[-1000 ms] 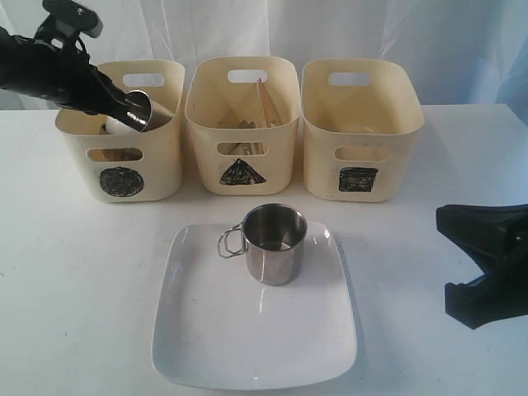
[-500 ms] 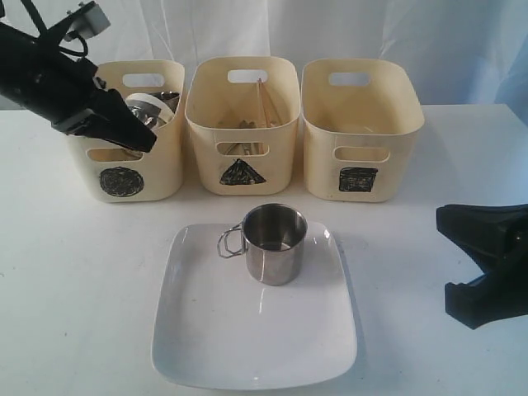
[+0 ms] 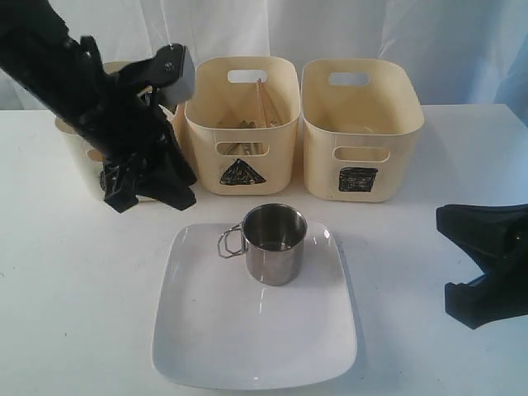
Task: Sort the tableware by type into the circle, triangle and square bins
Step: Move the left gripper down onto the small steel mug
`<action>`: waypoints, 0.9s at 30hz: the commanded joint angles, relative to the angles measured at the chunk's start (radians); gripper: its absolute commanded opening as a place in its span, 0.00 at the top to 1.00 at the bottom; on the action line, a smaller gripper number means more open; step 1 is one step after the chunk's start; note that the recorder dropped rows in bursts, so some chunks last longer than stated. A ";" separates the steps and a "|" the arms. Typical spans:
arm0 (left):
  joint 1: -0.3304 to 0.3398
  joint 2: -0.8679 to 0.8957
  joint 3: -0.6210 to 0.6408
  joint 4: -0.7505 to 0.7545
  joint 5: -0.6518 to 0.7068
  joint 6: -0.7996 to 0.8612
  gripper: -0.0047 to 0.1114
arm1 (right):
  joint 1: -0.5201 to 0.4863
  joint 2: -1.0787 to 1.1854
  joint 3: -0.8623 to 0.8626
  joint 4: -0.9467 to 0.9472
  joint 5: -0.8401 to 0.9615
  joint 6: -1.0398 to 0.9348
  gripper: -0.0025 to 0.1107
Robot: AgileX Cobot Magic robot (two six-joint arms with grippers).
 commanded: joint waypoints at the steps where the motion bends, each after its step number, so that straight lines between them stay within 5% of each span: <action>1: -0.041 0.063 0.006 0.061 -0.019 -0.044 0.45 | 0.001 -0.004 0.004 -0.003 -0.015 0.002 0.98; 27: -0.100 0.239 0.006 -0.053 -0.257 0.119 0.44 | 0.001 -0.004 0.004 -0.020 -0.024 0.002 0.98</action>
